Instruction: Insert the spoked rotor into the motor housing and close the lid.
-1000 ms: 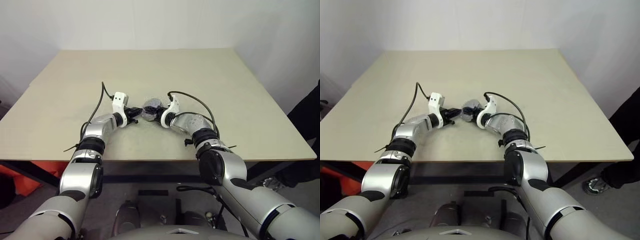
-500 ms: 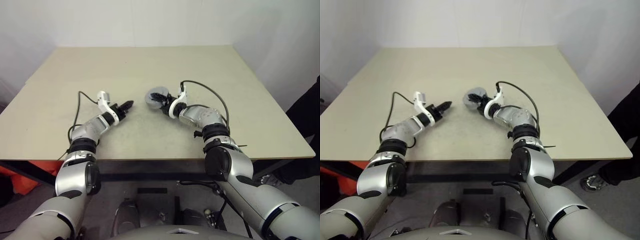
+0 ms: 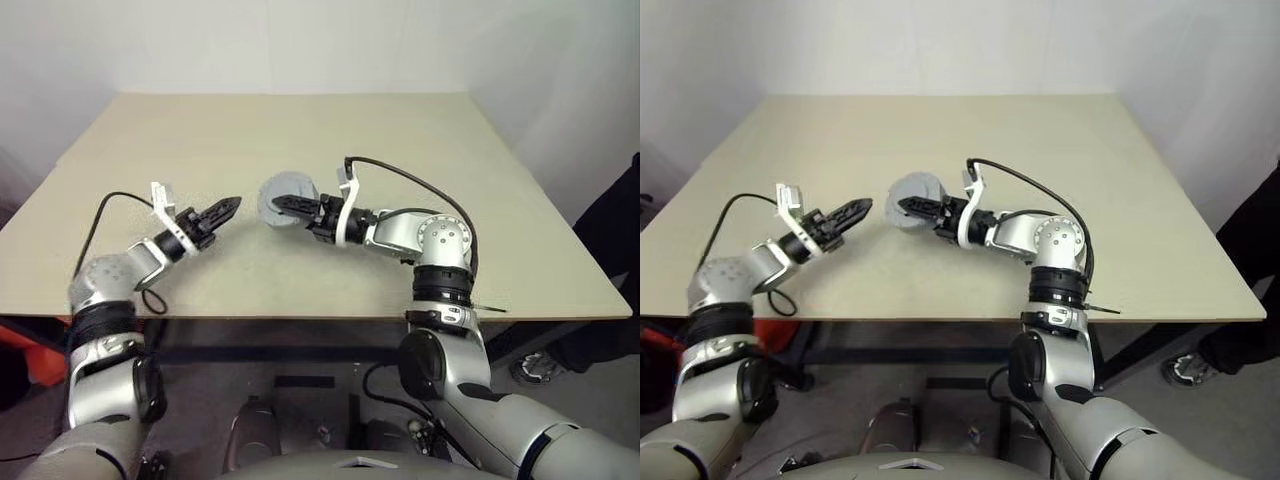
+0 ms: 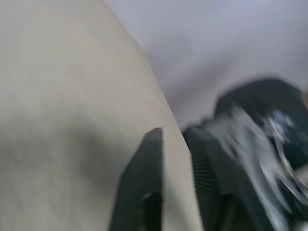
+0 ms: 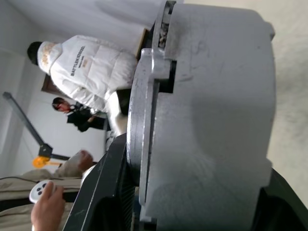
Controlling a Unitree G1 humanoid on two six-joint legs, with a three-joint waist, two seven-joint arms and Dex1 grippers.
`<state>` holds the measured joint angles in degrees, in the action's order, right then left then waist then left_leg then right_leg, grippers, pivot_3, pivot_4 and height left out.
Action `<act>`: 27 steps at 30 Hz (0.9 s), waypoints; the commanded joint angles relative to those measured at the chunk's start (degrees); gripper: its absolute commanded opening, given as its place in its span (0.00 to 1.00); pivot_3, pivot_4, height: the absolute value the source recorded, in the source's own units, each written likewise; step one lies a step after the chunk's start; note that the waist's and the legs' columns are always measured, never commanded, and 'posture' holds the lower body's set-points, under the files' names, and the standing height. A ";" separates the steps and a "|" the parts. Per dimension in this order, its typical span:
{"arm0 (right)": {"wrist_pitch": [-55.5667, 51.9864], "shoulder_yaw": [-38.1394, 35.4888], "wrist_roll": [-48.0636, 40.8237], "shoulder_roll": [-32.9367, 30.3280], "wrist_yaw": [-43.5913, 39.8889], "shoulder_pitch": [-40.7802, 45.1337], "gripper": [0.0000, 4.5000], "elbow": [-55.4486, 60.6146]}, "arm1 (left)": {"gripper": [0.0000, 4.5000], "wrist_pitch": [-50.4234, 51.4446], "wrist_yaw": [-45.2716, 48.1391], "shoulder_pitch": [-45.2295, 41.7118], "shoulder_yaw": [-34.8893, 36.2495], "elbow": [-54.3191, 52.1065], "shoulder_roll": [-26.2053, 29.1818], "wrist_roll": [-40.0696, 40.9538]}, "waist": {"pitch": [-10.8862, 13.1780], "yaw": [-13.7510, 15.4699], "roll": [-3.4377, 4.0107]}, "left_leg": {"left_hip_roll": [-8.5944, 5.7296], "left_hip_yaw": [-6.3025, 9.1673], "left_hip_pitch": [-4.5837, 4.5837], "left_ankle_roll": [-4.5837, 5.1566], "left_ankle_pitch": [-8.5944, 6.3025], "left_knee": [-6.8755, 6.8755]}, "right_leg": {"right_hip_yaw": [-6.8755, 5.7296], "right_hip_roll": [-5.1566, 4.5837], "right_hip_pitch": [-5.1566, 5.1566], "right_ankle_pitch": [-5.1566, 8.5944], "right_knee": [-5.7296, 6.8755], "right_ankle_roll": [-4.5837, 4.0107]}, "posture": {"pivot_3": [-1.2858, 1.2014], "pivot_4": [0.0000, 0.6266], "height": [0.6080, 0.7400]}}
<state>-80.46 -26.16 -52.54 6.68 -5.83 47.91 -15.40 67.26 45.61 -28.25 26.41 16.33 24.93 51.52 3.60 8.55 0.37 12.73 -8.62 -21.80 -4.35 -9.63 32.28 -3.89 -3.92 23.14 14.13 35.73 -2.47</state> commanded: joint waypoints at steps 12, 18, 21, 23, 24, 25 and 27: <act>-2.83 -1.03 -8.47 2.47 0.43 0.64 0.51 4.81 | 0.94 10.42 -5.63 2.79 3.19 -5.71 -2.53 12.29 | -0.01 0.03 -0.01 | -0.10 0.06 0.32 -0.27 0.16 -0.03 | 0.16 0.02 -0.42 -0.15 0.00 0.11 | 0.52 0.00 1.00; -4.05 -0.68 -11.39 2.66 1.67 0.86 0.51 5.92 | 0.94 9.46 -9.95 0.65 5.12 -2.97 -8.18 15.43 | -0.01 0.06 -0.02 | -0.04 0.08 0.34 -0.27 0.17 -0.02 | 0.15 0.08 -0.42 -0.16 0.02 0.11 | 0.52 0.00 1.00; -3.95 -0.13 -12.08 2.48 2.08 0.49 0.51 6.03 | 0.94 8.65 -12.23 -0.60 6.99 -1.44 -9.91 17.74 | -0.01 0.06 -0.03 | -0.06 0.08 0.33 -0.27 0.17 0.01 | 0.15 0.08 -0.44 -0.17 0.01 0.12 | 0.52 0.00 1.00; -3.90 0.20 -12.33 2.36 2.25 0.26 0.51 6.01 | 0.94 8.06 -13.74 -1.40 8.32 -0.10 -10.72 19.25 | -0.02 0.01 -0.03 | -0.04 0.08 0.34 -0.27 0.17 0.02 | 0.15 0.08 -0.44 -0.18 0.02 0.13 | 0.52 0.00 1.00; -3.91 0.33 -12.41 2.34 2.31 0.14 0.51 6.01 | 0.94 7.71 -14.36 -1.69 8.84 0.54 -11.05 19.91 | -0.02 0.04 -0.03 | -0.05 0.08 0.36 -0.27 0.17 0.02 | 0.15 0.08 -0.45 -0.18 0.03 0.13 | 0.52 0.00 1.00; -3.94 0.43 -12.48 2.30 2.35 0.07 0.51 6.01 | 0.94 7.46 -14.90 -1.88 9.18 0.93 -11.32 20.41 | -0.02 0.07 -0.03 | -0.04 0.08 0.36 -0.27 0.17 0.02 | 0.15 0.09 -0.45 -0.18 0.03 0.13 | 0.52 0.00 1.00; -4.04 0.61 -12.57 2.17 2.34 -0.06 0.51 5.94 | 0.94 7.06 -15.83 -2.06 9.67 1.25 -11.88 21.41 | -0.02 0.11 -0.03 | -0.05 0.09 0.34 -0.27 0.17 0.05 | 0.15 0.08 -0.47 -0.18 0.03 0.13 | 0.52 0.00 1.00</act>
<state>-84.57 -25.45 -61.55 6.60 -2.80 46.52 -12.09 75.09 30.39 -29.00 34.75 17.81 13.10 70.29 3.59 8.66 0.34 12.67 -8.53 -21.46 -4.62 -9.46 32.34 -3.74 -3.84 22.65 13.94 35.75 -2.33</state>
